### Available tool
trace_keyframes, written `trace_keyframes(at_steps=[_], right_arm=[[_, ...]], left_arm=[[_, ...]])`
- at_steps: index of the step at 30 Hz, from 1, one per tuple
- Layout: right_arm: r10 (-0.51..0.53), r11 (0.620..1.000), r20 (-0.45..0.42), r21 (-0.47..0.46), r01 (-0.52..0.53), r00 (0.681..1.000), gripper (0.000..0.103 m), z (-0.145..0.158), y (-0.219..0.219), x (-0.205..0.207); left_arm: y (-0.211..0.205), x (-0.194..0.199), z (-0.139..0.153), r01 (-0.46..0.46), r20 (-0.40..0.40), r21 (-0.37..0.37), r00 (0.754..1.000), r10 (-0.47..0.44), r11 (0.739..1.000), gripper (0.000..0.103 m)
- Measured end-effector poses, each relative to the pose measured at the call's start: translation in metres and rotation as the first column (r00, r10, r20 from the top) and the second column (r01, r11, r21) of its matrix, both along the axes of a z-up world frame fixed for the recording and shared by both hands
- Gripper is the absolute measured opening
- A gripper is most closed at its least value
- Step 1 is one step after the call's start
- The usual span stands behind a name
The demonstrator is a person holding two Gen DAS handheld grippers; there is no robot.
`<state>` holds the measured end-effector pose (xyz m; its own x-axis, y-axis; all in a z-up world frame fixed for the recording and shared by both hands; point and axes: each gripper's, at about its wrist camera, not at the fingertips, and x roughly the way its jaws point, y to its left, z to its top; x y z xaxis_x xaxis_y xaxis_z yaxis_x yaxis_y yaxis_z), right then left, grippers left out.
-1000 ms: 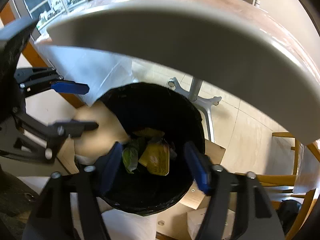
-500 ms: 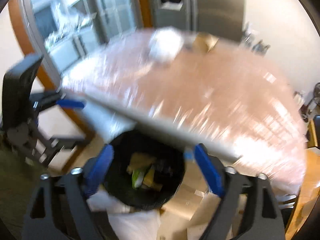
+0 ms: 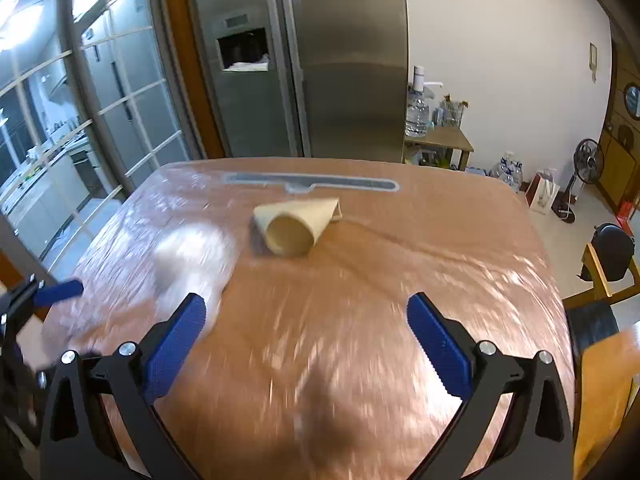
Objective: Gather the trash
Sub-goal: 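Swing both tools back over the table toward the plastic bag and paper cone, then grasp the clear plastic bag with the left gripper while right grasps the second paper cone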
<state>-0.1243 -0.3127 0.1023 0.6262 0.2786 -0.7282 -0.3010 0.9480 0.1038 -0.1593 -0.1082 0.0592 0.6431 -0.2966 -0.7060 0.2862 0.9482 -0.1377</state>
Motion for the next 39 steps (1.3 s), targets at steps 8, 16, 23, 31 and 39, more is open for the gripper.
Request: trace_keyframes(at_steps=[8, 16, 23, 31, 39], right_arm=[[0.009, 1.0, -0.093, -0.021, -0.011, 0.996, 0.099, -0.027, 0.039, 0.059], [0.024, 0.996, -0.167, -0.082, -0.039, 0.986, 0.099, -0.047, 0.063, 0.102], [0.051, 0.996, -0.228, -0.055, -0.066, 0.972, 0.095, -0.055, 0.064, 0.124], [0.084, 0.996, -0.215, 0.021, -0.081, 0.973, 0.082, -0.054, 0.051, 0.123], [0.078, 0.996, -0.206, 0.051, -0.069, 0.975, 0.074, -0.047, 0.036, 0.116]], left_arm=[[-0.007, 0.057, -0.014, -0.014, -0.04, -0.007, 0.999, 0.014, 1.0, 0.101], [-0.018, 0.083, -0.022, 0.002, -0.059, 0.045, 0.998, 0.001, 0.999, 0.101], [-0.017, 0.105, -0.028, 0.017, -0.085, 0.014, 0.996, -0.016, 1.0, 0.101], [-0.01, 0.106, -0.032, 0.055, -0.102, -0.055, 0.993, -0.06, 0.997, 0.069], [0.005, 0.096, -0.028, 0.04, -0.118, -0.116, 0.992, -0.054, 0.992, 0.059]])
